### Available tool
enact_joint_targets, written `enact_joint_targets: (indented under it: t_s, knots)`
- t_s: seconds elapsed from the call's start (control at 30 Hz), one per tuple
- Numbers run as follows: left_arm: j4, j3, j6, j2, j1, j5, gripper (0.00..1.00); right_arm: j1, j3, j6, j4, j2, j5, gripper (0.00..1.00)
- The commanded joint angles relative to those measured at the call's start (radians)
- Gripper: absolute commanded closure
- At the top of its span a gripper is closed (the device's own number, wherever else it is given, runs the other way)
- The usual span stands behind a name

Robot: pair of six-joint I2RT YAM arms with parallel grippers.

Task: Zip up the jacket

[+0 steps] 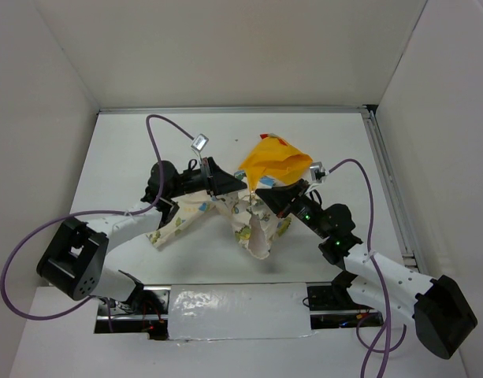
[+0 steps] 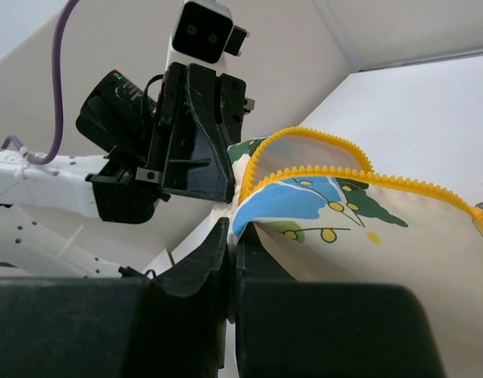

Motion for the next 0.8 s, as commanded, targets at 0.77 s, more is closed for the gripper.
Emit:
enact_joint_targets:
  t_s: [0.77]
  knots:
    - [-0.109,0.062,0.100,0.017,-0.062,0.164,1.00,-0.009,0.022,-0.074,0.058,-0.026,0.123,1.00]
